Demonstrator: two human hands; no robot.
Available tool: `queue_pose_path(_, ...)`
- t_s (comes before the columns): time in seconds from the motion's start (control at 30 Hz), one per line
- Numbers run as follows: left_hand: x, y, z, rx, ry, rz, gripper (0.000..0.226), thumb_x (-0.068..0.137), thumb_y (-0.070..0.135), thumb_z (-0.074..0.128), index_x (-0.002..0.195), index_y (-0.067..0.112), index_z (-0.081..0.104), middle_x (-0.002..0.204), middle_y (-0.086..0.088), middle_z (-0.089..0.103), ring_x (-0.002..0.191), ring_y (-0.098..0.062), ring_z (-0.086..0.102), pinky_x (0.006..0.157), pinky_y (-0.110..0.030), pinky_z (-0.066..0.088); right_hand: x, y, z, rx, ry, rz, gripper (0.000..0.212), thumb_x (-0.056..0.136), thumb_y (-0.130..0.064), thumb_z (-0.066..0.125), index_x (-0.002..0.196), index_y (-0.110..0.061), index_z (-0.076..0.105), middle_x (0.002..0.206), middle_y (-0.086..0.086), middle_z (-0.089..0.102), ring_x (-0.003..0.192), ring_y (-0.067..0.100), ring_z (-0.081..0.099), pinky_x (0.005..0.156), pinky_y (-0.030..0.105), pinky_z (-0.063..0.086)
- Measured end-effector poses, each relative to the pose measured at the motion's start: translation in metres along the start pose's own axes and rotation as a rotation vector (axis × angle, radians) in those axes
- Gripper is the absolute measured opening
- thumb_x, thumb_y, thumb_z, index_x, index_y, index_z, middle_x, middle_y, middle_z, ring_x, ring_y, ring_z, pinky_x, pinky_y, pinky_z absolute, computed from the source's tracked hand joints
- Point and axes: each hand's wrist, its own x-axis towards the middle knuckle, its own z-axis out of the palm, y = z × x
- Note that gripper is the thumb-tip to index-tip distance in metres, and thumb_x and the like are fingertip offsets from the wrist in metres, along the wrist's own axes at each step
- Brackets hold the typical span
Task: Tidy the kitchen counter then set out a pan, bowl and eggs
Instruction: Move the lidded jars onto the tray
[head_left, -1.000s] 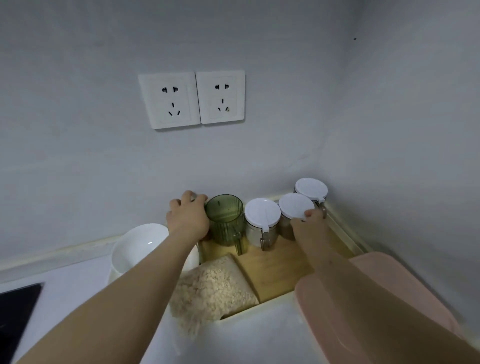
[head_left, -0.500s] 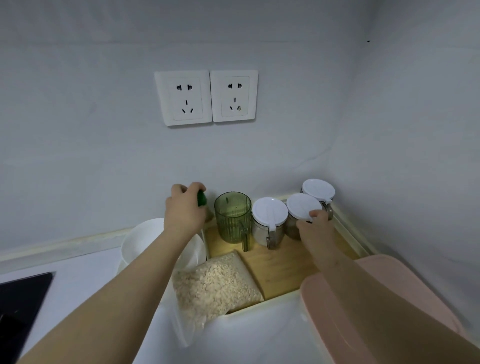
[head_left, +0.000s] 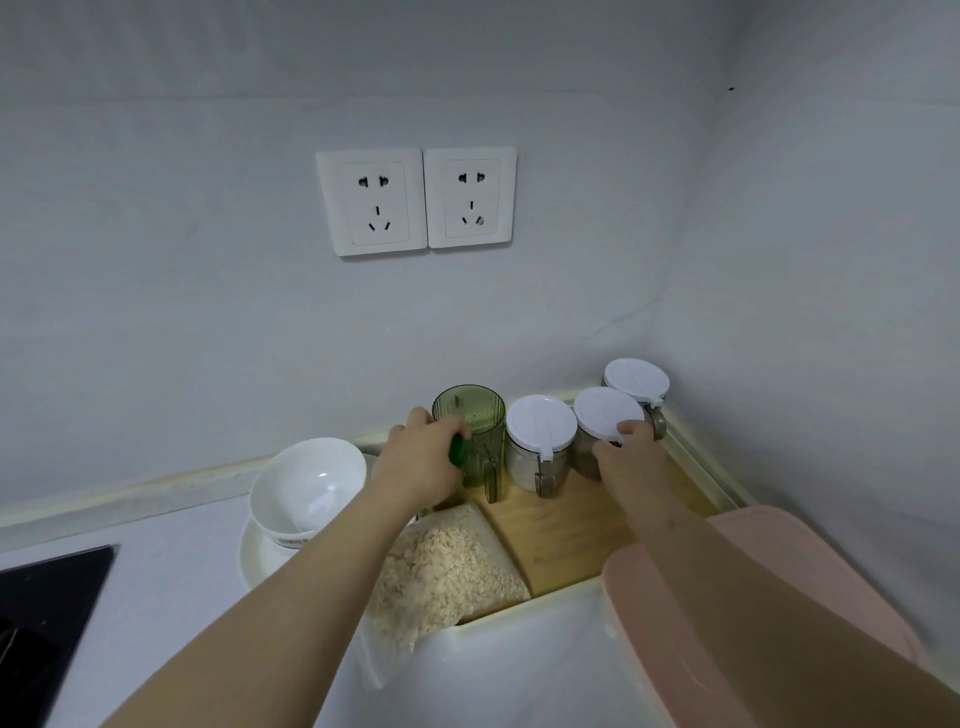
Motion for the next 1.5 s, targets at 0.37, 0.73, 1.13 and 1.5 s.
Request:
queue_pose_path(0.37,0.003,0.014,0.014,0.056,0.267,0.048,0.048,0.079,0.023,0.055,0.126,0.019,0.042,0.134,-0.007,0.032,0.128,-0.028,0.026,0.106,-0.034,0.026,-0.003,0.004,0.008,0.038,-0.148,-0.032,0.068,0.082,-0.028,0.066,0.140,-0.022,0.031,0.141,0.011,0.035,0.111,0.020,0.041,0.087,0.028,0.034)
queue_pose_path(0.73,0.034,0.064,0.052,0.370,0.096,0.264,0.047,0.092,0.047,0.042,0.136,0.031,0.034,0.144,-0.007,0.034,0.141,-0.024,0.020,0.114,-0.054,0.000,0.013,0.007,0.009,0.019,-0.159,-0.062,0.055,0.083,-0.024,0.065,0.134,-0.024,0.043,0.136,0.012,0.040,0.110,0.021,0.046,0.087,0.026,0.038)
queue_pose_path(1.13,0.049,0.053,0.049,0.309,0.015,0.201,0.056,0.095,0.044,0.040,0.145,0.032,0.019,0.157,0.000,0.010,0.147,-0.022,-0.001,0.112,-0.059,-0.001,0.026,-0.001,0.005,0.017,-0.238,-0.074,0.050,0.091,-0.003,0.045,0.138,-0.019,0.044,0.120,0.003,0.049,0.098,0.014,0.047,0.071,0.018,0.039)
queue_pose_path(1.5,0.041,0.052,0.046,0.287,0.061,0.189,0.055,0.095,0.047,0.037,0.145,0.028,0.019,0.158,0.001,0.001,0.146,-0.026,-0.010,0.114,-0.055,-0.002,0.021,-0.009,0.009,0.033,-0.205,-0.044,0.056,0.089,-0.004,0.045,0.142,-0.022,0.038,0.136,0.008,0.044,0.113,0.021,0.047,0.097,0.027,0.038)
